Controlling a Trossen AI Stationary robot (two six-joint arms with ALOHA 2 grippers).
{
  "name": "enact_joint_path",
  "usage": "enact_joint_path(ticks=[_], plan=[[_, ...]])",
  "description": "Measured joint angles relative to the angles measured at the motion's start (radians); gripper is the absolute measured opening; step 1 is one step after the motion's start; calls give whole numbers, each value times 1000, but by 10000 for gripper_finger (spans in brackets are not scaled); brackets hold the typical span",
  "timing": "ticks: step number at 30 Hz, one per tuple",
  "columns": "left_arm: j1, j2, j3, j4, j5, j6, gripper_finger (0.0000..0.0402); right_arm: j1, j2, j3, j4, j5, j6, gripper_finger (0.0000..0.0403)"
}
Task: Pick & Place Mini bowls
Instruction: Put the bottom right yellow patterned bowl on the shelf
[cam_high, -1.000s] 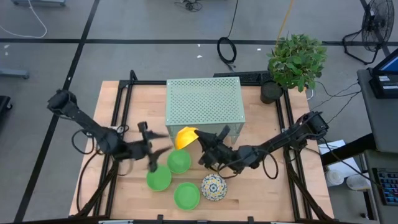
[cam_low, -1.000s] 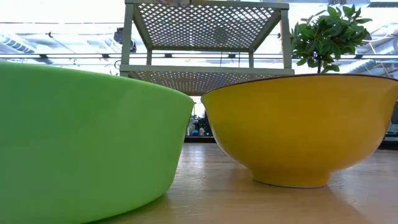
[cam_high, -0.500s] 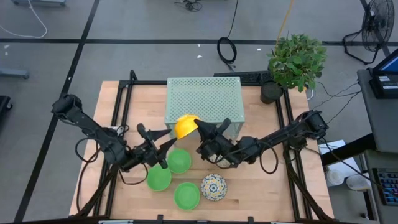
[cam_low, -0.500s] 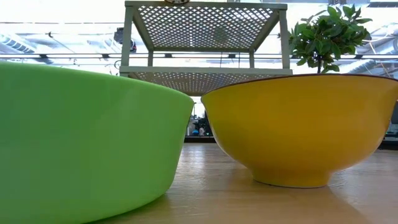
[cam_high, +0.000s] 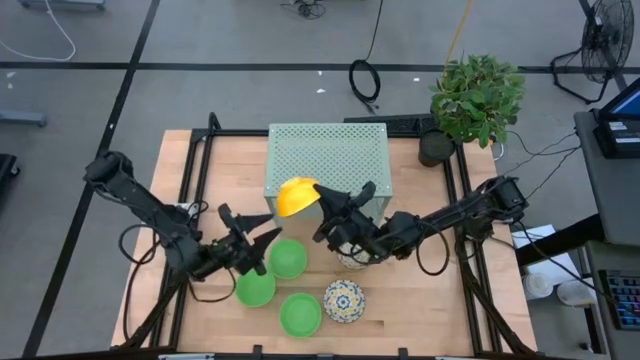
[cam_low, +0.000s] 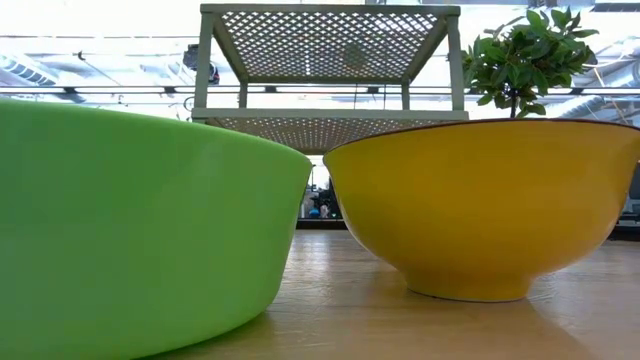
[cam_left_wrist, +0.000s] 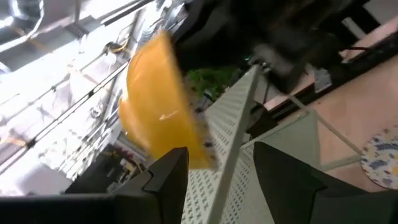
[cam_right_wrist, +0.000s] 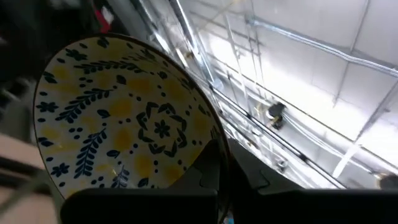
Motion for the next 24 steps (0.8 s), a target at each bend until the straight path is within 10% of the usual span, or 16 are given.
enact_joint_path(ticks=[24], plan=[[160,0,0,311,89,91,186,-15,-3,0,-1,-67,164,1]])
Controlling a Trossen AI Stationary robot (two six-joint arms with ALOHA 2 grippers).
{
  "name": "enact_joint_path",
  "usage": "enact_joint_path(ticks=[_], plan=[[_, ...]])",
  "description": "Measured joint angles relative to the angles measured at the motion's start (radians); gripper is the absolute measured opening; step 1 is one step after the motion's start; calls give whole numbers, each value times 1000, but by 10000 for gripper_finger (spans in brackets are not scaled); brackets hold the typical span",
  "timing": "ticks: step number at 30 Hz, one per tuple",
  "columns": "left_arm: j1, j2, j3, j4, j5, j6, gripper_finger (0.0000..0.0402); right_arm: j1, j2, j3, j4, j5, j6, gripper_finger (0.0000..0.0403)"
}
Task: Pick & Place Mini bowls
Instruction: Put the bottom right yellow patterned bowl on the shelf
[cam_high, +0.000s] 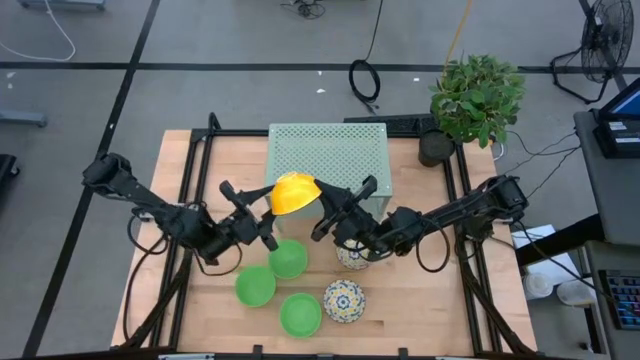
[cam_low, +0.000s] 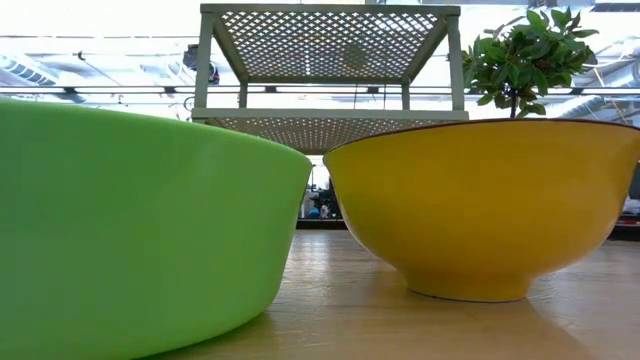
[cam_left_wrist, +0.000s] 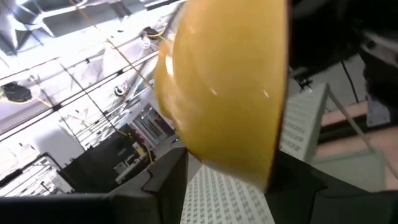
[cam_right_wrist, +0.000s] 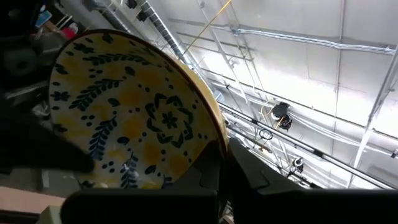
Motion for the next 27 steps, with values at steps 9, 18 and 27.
enact_joint_path(ticks=[9,18,27], plan=[[2,0,0,43,9,18,183,-1,2,-1,-18,8,35,1],[8,-4,4,63,-18,-25,74,-1,4,-2,-57,41,82,10],[6,-4,4,79,-70,-46,48,-5,3,-3,-135,72,174,29]])
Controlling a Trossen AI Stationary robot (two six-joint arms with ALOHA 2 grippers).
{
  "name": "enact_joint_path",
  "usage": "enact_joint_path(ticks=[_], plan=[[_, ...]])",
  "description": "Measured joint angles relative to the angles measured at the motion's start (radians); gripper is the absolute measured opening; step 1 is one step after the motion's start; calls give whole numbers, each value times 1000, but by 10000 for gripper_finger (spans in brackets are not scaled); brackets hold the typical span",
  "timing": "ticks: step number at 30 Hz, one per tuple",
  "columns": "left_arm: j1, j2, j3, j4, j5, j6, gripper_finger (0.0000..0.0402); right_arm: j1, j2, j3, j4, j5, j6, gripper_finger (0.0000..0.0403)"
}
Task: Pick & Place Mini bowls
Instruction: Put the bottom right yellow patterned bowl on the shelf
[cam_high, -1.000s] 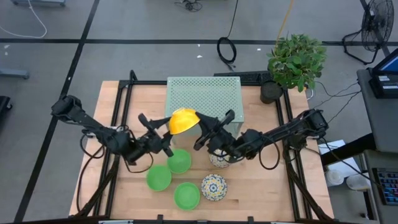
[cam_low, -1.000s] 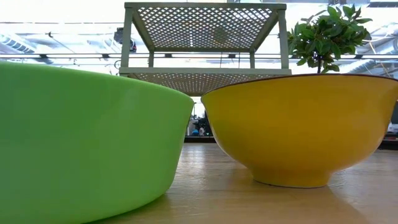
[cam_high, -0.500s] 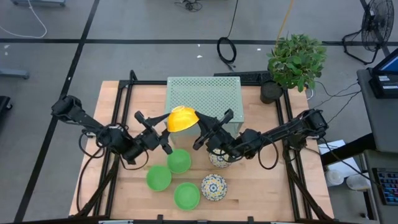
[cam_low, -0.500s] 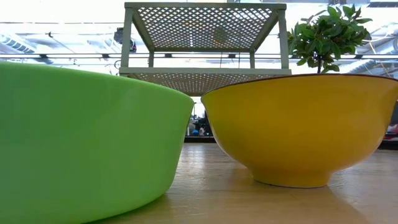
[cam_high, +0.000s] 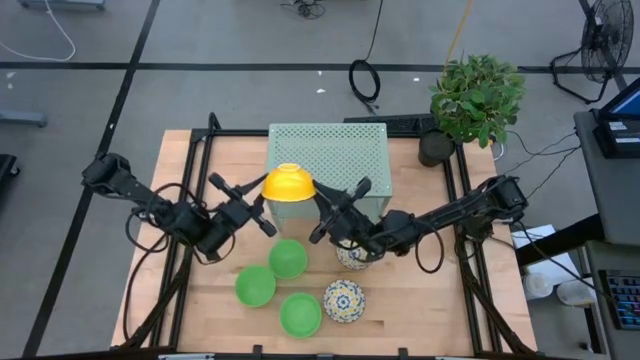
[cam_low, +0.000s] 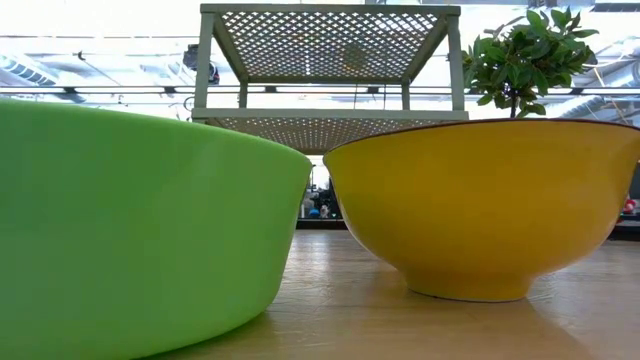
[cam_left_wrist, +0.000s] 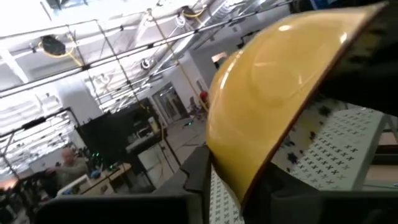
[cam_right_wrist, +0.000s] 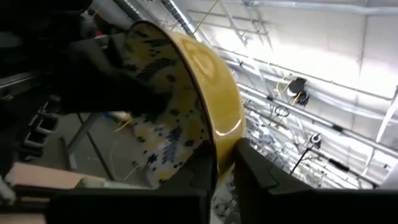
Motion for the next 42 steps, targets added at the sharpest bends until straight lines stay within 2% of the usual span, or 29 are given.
enact_joint_path(ticks=[5,10,14,16,20,25,28,32,34,35,39,42], plan=[[-21,0,-1,94,-17,100,16,7,3,-2,-109,82,57,77],[-33,0,49,110,-90,154,12,26,4,-4,-267,166,140,131],[-28,0,126,84,-172,187,12,62,2,-3,-355,195,215,150],[-17,-2,199,-13,-206,137,12,83,2,-3,-395,224,234,153],[18,-2,375,-353,-250,36,12,127,-18,-3,-461,285,235,149],[121,7,570,-716,-344,-111,12,176,-72,-9,-541,308,273,140],[193,10,619,-799,-365,-128,12,190,-134,-41,-539,307,280,136],[262,7,632,-799,-354,-122,12,201,-226,-113,-542,300,327,134],[269,9,632,-823,-309,-135,12,203,-276,-157,-539,298,364,134],[263,9,632,-862,-255,-163,12,203,-301,-183,-538,300,381,134],[244,9,632,-1115,78,-397,12,204,-382,-276,-539,298,443,134],[280,13,663,-1347,285,-595,12,206,-429,-324,-533,297,478,134]])
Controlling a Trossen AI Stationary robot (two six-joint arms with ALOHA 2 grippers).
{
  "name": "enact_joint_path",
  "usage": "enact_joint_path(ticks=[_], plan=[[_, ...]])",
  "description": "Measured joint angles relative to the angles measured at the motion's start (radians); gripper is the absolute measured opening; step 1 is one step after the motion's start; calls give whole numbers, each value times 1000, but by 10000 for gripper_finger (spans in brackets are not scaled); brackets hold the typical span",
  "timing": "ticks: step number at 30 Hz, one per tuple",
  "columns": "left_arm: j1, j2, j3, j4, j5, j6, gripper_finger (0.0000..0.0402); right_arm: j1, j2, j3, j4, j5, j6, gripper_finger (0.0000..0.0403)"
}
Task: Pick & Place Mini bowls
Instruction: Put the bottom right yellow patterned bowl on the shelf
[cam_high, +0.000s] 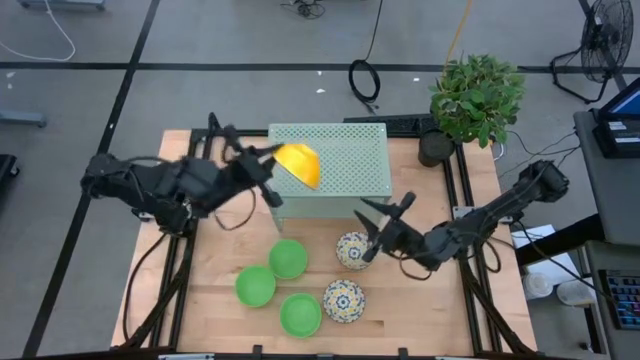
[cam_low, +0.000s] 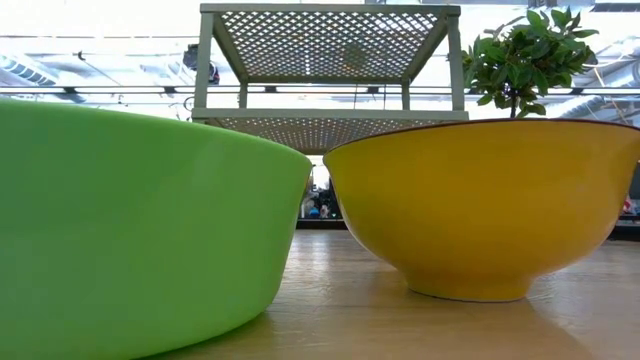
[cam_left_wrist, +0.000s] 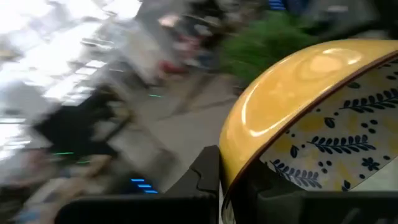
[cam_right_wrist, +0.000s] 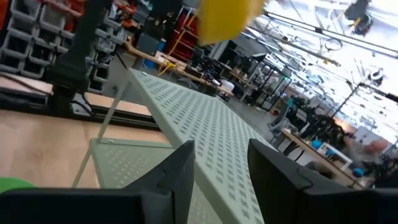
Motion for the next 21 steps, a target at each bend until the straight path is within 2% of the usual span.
enact_joint_path(ticks=[4,8,10,15,18,21], plan=[[112,14,133,-264,264,-254,12,9,-34,-33,1,3,22,134],[255,74,340,-547,351,-418,12,20,-42,-35,3,1,18,134],[347,123,489,-671,442,-493,12,20,-42,-35,1,1,16,134],[572,289,798,-1053,831,-622,12,20,-42,-35,1,2,21,134],[655,394,854,-1240,1045,-634,12,20,-42,-35,1,2,35,134],[692,465,841,-1260,1116,-635,12,20,-42,-35,-6,2,47,134]])
